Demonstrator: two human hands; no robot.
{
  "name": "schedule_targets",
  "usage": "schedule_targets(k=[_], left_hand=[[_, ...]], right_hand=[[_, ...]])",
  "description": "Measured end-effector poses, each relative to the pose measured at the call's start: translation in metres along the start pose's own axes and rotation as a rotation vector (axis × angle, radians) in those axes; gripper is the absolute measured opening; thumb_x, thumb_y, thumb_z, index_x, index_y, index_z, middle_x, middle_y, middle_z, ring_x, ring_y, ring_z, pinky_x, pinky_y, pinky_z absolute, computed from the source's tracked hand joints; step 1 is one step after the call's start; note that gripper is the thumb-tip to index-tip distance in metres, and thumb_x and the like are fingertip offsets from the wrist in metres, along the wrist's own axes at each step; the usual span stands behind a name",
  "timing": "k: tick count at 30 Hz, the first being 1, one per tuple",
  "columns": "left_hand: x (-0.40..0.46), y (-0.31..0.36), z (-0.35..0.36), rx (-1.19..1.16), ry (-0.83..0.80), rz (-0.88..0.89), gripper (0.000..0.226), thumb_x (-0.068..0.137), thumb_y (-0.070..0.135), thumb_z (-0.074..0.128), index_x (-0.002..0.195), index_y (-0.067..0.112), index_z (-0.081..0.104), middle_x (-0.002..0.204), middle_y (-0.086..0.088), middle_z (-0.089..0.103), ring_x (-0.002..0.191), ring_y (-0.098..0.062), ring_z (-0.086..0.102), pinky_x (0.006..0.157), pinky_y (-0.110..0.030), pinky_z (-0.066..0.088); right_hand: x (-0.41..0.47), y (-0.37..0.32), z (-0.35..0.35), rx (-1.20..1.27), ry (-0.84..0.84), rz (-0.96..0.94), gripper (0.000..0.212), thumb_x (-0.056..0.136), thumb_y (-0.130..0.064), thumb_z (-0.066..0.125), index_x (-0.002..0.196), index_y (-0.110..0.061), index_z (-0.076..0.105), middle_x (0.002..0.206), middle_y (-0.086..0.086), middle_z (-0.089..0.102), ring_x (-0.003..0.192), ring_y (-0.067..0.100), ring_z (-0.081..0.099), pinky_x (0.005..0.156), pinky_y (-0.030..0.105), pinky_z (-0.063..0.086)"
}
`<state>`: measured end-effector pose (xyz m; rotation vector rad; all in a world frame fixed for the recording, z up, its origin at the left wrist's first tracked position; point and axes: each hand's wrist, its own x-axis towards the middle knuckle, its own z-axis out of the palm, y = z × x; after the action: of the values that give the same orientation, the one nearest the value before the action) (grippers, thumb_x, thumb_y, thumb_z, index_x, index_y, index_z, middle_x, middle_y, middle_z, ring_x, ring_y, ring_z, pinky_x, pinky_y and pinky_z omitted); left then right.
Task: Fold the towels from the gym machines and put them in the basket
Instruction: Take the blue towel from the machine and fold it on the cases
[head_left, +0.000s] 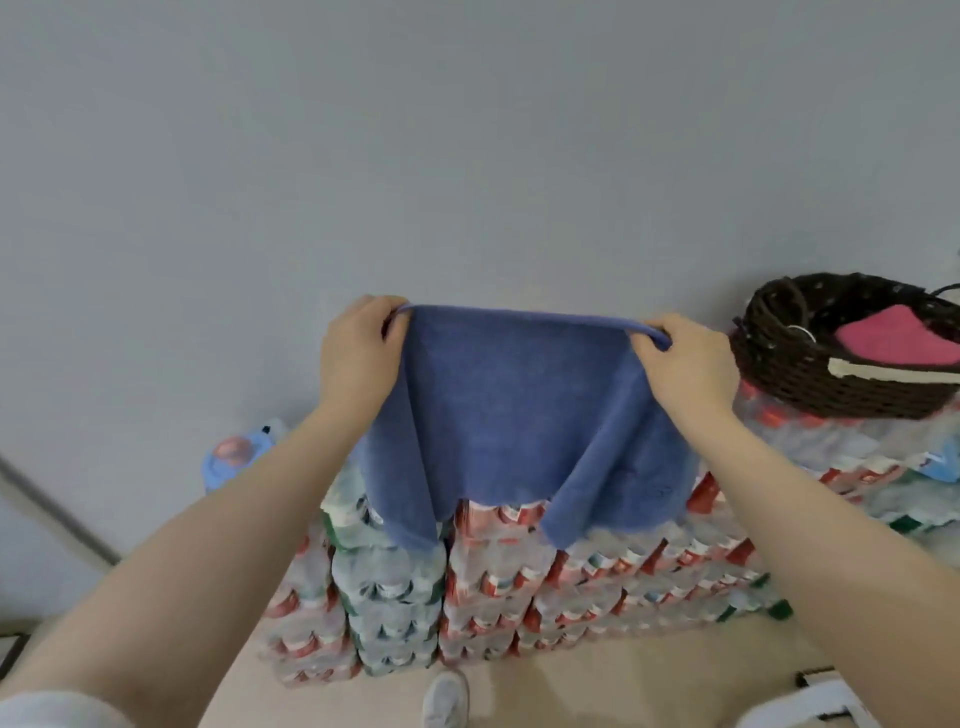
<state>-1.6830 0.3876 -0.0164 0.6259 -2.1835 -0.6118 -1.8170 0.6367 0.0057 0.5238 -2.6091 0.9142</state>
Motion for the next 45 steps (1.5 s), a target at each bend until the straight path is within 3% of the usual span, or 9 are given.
schedule_targets(k=[5,9,14,22,25,29,33,37,45], left_hand=[[0.098,-0.023,0.034,0.049,0.007,0.063,0.024,0.093,0.022,0.049,0.104,0.014,0.069,0.101,-0.013,0.065,0.095,-0.031,0.059,0.078,-0.035,0.045],[0.138,-0.043,0.073,0.233,-0.076,0.135,0.023,0.091,0.012,0.049,0.109,0.008,0.064,0.105,-0.017,0.06,0.088,-0.036,0.06,0.069,-0.04,0.046],[0.114,-0.078,0.133,0.51,-0.323,0.397,0.043,0.059,0.007,0.057,0.101,0.008,0.06,0.093,-0.012,0.065,0.074,-0.03,0.064,0.06,-0.029,0.049],[0.069,0.004,0.195,0.004,-0.604,0.983,0.036,0.078,0.021,0.039,0.105,0.015,0.063,0.086,-0.004,0.066,0.062,-0.022,0.061,0.047,-0.022,0.047],[0.052,0.032,0.214,-0.043,-0.738,1.076,0.034,0.08,0.024,0.037,0.093,0.017,0.068,0.081,-0.001,0.066,0.06,-0.02,0.061,0.043,-0.022,0.044],[0.024,0.059,0.236,-0.001,-0.847,0.986,0.039,0.085,0.036,0.035,0.085,0.016,0.068,0.077,0.0,0.065,0.062,-0.02,0.061,0.049,-0.026,0.047],[0.006,0.093,0.243,0.262,-0.976,0.566,0.052,0.087,0.06,0.038,0.096,0.012,0.056,0.09,-0.003,0.055,0.07,-0.02,0.052,0.067,-0.039,0.047],[-0.005,0.126,0.251,0.319,-0.911,0.251,0.045,0.082,0.062,0.048,0.081,0.017,0.041,0.084,0.002,0.041,0.068,-0.016,0.046,0.062,-0.036,0.044],[-0.04,0.168,0.278,0.466,-0.7,0.063,0.045,0.08,0.058,0.051,0.095,0.016,0.045,0.097,0.001,0.052,0.09,-0.02,0.052,0.063,-0.03,0.036]], right_hand=[[0.094,-0.019,0.049,-0.057,-0.021,-0.039,0.021,0.092,-0.029,0.047,0.081,-0.017,0.061,0.076,0.003,0.058,0.076,0.029,0.057,0.055,0.028,0.03],[0.144,-0.015,0.1,0.03,-0.073,-0.034,0.021,0.094,-0.024,0.048,0.102,-0.01,0.062,0.093,0.011,0.065,0.087,0.029,0.057,0.068,0.029,0.035],[0.151,0.023,0.157,-0.06,-0.517,0.104,0.039,0.092,-0.014,0.05,0.13,-0.002,0.046,0.129,0.019,0.053,0.12,0.034,0.049,0.101,0.037,0.036],[0.133,0.102,0.116,0.031,-0.596,0.29,0.026,0.092,-0.015,0.051,0.116,-0.008,0.058,0.12,0.013,0.06,0.112,0.028,0.055,0.095,0.035,0.041],[0.124,0.119,0.103,-0.063,-0.76,0.179,0.015,0.087,-0.02,0.06,0.102,-0.016,0.058,0.094,0.006,0.062,0.088,0.021,0.058,0.077,0.033,0.047],[0.134,0.126,0.102,-0.144,-0.852,0.03,0.036,0.086,-0.016,0.057,0.059,-0.018,0.034,0.057,-0.002,0.036,0.053,0.013,0.032,0.05,0.026,0.024],[0.164,0.131,0.095,0.182,-0.852,0.153,0.027,0.089,-0.014,0.054,0.065,-0.014,0.042,0.067,0.006,0.045,0.063,0.017,0.043,0.061,0.03,0.037],[0.187,0.13,0.088,0.655,-0.879,0.437,0.022,0.096,-0.011,0.044,0.075,-0.016,0.044,0.074,0.005,0.052,0.063,0.015,0.052,0.056,0.025,0.05],[0.225,0.159,0.1,0.589,-0.79,0.345,0.029,0.093,-0.005,0.044,0.066,-0.015,0.039,0.063,0.005,0.039,0.052,0.015,0.036,0.032,0.014,0.03]])
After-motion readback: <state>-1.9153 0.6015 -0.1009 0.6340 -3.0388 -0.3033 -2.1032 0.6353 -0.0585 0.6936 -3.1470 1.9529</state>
